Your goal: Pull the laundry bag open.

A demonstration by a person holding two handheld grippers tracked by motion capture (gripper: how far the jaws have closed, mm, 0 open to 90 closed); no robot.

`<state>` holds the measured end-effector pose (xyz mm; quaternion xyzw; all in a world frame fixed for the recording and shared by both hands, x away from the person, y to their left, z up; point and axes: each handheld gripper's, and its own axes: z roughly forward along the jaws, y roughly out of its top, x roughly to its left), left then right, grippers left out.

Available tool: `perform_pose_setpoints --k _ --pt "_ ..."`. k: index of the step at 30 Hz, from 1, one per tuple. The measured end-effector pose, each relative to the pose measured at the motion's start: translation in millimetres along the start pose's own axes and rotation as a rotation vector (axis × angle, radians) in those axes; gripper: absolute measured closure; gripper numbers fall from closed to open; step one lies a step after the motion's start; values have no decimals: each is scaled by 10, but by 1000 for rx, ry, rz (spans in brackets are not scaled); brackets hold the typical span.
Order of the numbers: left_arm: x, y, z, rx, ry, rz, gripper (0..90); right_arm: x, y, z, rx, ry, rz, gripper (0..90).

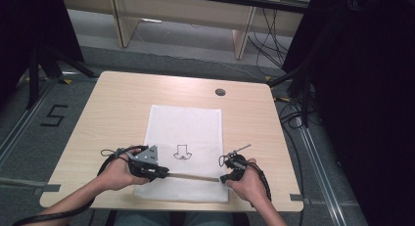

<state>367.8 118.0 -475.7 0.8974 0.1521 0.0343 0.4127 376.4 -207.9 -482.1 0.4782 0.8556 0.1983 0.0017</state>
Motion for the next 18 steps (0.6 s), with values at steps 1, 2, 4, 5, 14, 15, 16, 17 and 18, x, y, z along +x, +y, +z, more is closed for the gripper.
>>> perform_pose_setpoints --k 1,2,4,5,14,15,16,17,18 --pt "5 -1 -4 4 1 5 819 -1 -1 0 -1 -1 -3 900" --pt "3 -2 -3 1 -3 -1 819 10 -3 -5 4 -7 11 900" --pt "2 -7 -2 -1 -1 -3 819 10 -3 -5 4 -6 10 900" --pt "1 -10 -1 -1 -3 -4 819 9 -4 -5 3 -6 11 900" --pt "11 -20 -10 6 -3 3 819 9 -5 -6 4 -6 9 900" --pt "21 -30 -20 5 -1 0 819 10 -5 -6 4 -6 9 900" --pt "30 -43 -35 3 0 -10 819 9 -5 -5 3 -6 9 900" --pt "40 -52 -51 3 2 -10 819 9 -4 -5 4 -5 9 900" --pt "40 -52 -51 3 2 -10 819 9 -4 -5 4 -5 9 900"
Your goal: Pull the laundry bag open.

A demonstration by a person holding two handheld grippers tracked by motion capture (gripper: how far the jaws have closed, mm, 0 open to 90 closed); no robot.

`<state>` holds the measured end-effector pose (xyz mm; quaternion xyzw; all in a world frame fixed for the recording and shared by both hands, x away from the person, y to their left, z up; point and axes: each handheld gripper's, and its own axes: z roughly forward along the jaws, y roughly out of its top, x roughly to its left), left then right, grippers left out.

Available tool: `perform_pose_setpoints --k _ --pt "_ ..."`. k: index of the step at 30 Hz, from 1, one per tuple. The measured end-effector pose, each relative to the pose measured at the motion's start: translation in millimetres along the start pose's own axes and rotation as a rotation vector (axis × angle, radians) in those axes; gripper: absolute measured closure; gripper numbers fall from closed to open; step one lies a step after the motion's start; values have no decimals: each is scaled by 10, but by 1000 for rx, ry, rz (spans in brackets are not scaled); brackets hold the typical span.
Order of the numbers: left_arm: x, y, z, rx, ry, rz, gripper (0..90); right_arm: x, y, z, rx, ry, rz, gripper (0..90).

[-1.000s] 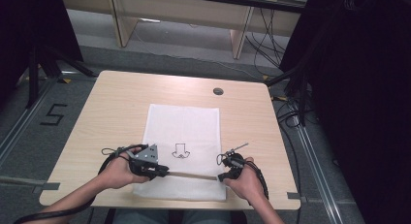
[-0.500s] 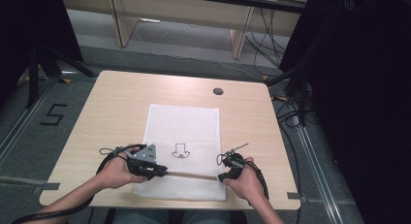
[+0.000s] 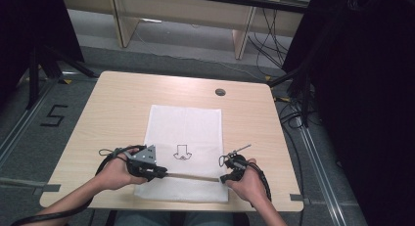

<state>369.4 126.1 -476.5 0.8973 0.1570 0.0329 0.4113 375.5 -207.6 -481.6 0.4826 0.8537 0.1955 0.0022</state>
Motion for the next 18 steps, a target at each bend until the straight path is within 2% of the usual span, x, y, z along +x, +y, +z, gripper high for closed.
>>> perform_pose_setpoints --k 1,2,3,8,10,11,13,14,17,18 --pt "-1 -13 -17 -4 2 -10 819 -8 6 4 -1 6 -9 900" --pt "4 -19 -29 -6 -2 4 819 -7 5 7 -4 5 -8 900" --pt "-14 -20 -29 -6 3 -7 819 -7 4 12 -10 6 -6 900" --pt "-16 -28 -32 -1 5 -2 819 -9 3 5 -3 4 -13 900" --pt "-12 -39 -42 -10 -2 -9 819 1 0 1 -1 -1 3 900" --pt "-7 -39 -44 -11 -5 3 819 -1 1 1 -2 -1 -2 900" --pt "-13 -47 -49 6 5 5 819 -8 5 5 -2 5 -10 900" --pt "-12 -56 -59 -2 2 -11 819 -10 5 5 -3 6 -10 900" --pt "4 -66 -107 3 13 -6 819 1 2 0 0 2 4 900" --pt "3 -68 -120 -3 14 -12 819 -11 5 5 -3 7 -10 900"
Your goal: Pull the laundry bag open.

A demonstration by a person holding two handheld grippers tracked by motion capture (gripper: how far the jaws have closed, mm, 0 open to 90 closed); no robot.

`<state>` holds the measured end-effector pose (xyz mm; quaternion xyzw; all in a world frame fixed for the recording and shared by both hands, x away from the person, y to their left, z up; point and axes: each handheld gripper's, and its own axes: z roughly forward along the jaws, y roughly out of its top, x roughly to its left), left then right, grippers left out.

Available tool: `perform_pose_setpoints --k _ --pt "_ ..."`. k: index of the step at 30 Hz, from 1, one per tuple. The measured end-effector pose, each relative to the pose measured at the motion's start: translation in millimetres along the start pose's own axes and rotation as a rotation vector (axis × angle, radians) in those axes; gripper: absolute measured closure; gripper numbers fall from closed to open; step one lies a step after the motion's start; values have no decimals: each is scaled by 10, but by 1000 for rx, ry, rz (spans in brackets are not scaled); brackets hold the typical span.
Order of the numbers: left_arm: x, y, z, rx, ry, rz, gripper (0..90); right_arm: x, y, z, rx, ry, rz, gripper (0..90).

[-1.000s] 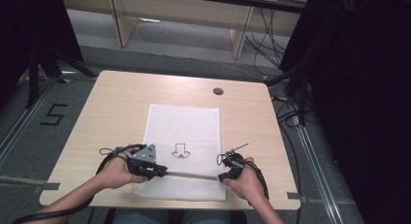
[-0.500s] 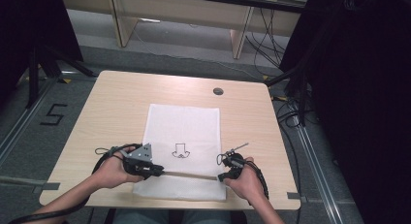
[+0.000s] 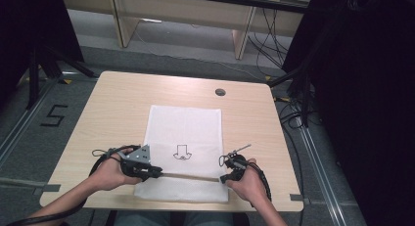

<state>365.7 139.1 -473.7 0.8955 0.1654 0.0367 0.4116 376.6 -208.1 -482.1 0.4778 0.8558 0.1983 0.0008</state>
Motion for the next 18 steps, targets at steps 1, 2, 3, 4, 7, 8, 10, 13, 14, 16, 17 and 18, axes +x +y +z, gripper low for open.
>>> perform_pose_setpoints --k 1,2,3,4,7,8,10,13,14,16,17,18 --pt "3 0 -12 0 4 4 819 1 2 -1 2 1 2 900" --pt "8 -1 -16 -1 -2 4 819 1 0 8 -7 3 5 900" --pt "15 5 -17 2 -1 25 819 2 1 7 -5 2 6 900" --pt "-3 -1 -11 3 1 3 819 2 2 2 0 1 5 900" --pt "8 -21 -3 -1 -9 0 819 1 0 0 0 -1 1 900" --pt "2 -25 -4 -4 -8 -4 819 1 0 -1 0 1 3 900" --pt "-1 -29 -12 0 -5 1 819 1 0 -1 0 1 3 900" --pt "6 -50 -21 13 0 5 819 11 -2 -5 3 -5 15 900" --pt "10 -60 -32 2 -2 -5 819 12 -3 -6 3 -5 19 900" --pt "11 -62 -46 9 4 -2 819 11 -2 -6 3 -4 17 900" --pt "11 -62 -46 9 4 -2 819 5 0 -4 2 -3 10 900" --pt "26 -59 -56 8 4 15 819 0 3 -2 5 2 3 900"
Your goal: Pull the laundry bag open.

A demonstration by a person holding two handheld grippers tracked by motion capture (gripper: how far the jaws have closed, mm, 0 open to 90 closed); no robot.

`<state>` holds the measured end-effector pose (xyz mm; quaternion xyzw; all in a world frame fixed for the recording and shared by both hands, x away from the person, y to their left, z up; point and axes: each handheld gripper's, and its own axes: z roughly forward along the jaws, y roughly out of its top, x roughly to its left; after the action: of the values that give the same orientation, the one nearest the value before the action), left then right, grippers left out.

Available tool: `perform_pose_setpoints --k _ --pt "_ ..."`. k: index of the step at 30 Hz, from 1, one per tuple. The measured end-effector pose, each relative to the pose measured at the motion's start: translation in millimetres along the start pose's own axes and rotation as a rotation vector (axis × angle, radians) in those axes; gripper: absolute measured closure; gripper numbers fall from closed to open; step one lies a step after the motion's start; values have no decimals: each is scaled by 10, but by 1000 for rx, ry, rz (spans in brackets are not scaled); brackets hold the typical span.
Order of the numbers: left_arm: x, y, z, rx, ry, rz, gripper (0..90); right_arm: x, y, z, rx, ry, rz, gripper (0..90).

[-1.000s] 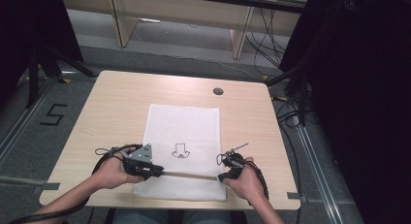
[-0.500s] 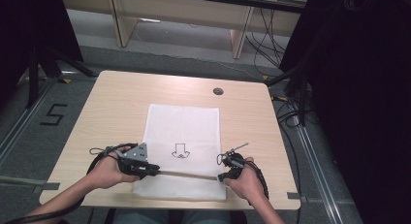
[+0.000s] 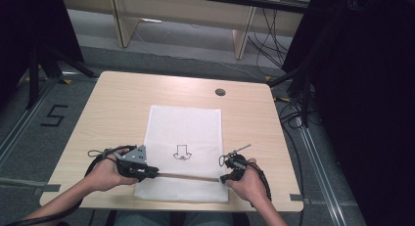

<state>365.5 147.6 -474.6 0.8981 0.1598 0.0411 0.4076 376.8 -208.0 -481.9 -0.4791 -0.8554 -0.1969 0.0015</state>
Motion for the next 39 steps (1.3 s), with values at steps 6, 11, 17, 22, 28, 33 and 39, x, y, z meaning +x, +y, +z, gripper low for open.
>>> perform_pose_setpoints --k 6,11,17,22,28,33,39 --pt "-11 -15 -16 -2 -5 -20 819 2 -1 1 -3 -2 1 900" --pt "-17 -27 -15 -6 -3 -27 819 2 -2 1 -4 -1 1 900" --pt "9 -55 -71 -4 7 -24 819 1 1 0 1 -1 1 900" --pt "13 -69 -75 5 8 -22 819 2 0 1 -3 -2 1 900" --pt "21 -96 -112 18 21 -20 819 -1 -1 1 -1 1 0 900" --pt "16 -121 -130 10 21 -33 819 2 2 0 2 -3 0 900" --pt "28 -146 -147 14 21 -27 819 1 -2 1 -3 -1 0 900"
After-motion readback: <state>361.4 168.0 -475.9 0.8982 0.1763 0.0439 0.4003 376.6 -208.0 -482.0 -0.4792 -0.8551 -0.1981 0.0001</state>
